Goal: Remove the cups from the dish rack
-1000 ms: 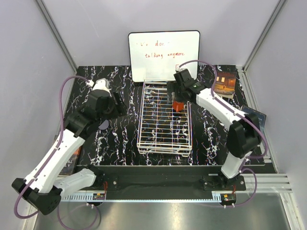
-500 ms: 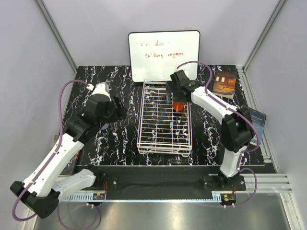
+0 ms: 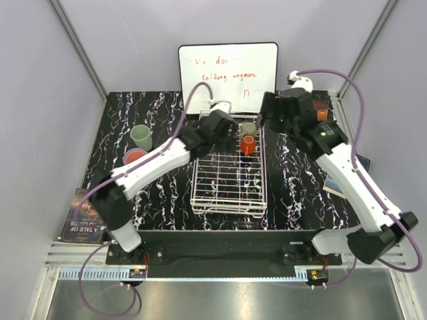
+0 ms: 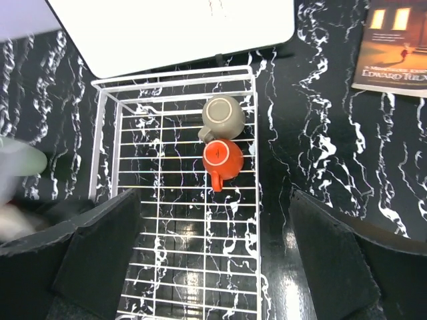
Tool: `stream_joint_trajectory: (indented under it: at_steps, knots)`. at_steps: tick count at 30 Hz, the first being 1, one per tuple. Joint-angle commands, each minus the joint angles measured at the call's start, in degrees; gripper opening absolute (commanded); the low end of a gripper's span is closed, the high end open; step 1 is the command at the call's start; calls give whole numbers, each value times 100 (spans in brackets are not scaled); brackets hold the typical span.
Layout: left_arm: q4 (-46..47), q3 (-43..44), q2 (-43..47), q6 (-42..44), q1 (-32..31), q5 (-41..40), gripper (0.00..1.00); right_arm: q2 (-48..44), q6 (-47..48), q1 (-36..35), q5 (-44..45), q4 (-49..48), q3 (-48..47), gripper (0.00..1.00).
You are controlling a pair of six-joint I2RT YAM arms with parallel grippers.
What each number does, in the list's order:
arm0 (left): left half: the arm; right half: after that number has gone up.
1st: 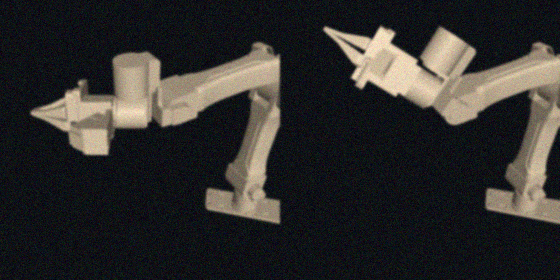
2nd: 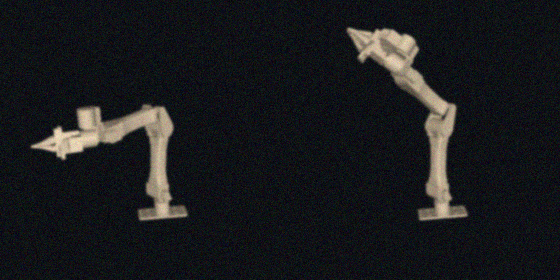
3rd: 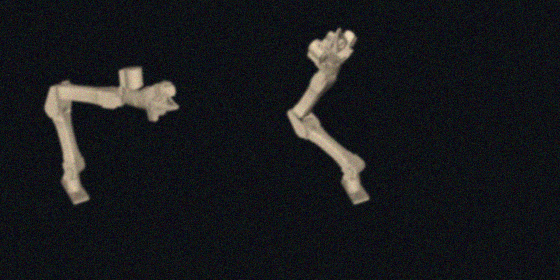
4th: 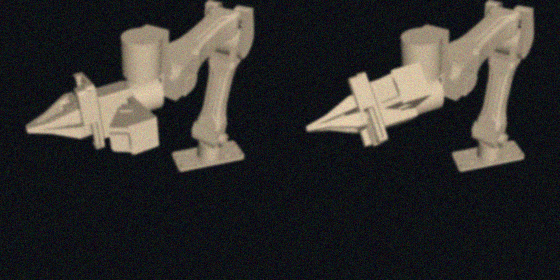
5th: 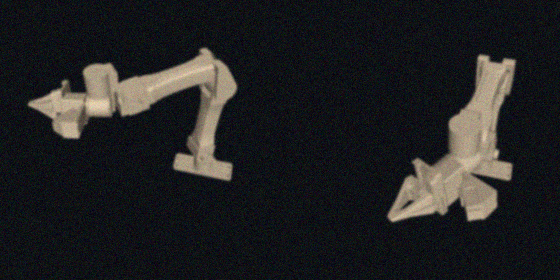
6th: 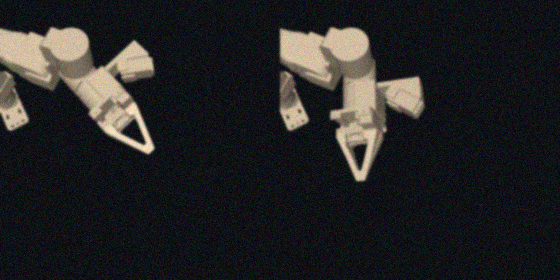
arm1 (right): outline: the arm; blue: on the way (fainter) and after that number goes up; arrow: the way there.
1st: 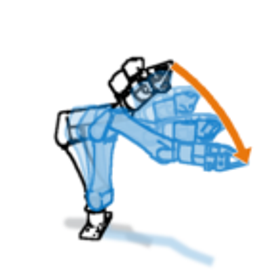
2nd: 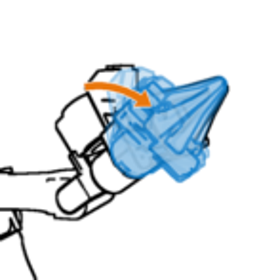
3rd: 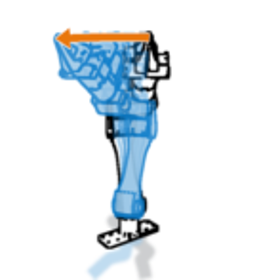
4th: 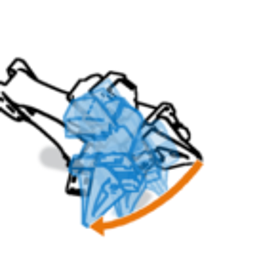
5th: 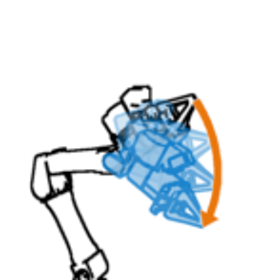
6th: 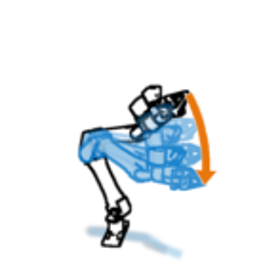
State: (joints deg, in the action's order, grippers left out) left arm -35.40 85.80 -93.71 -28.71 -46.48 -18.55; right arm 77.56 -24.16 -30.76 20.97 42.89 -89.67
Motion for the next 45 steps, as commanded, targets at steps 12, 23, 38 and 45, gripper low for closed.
stream_joint_trajectory:
  at_steps: [12,23,38,45]
  knots:
    - [1439,1202,-2001,1051,-239,-44,79,-1725,-458,-35,-549,-158,1170,100]
    - [1966,1931,-2933,990,-265,308,80,-2385,-414,-35,-884,-45,1610,100]
    - [1580,2213,-3584,682,-248,132,77,-2693,-466,-26,-919,175,1944,100]
    - [1702,1862,-3329,709,-256,-79,38,-2807,-563,-35,-937,167,2120,100]
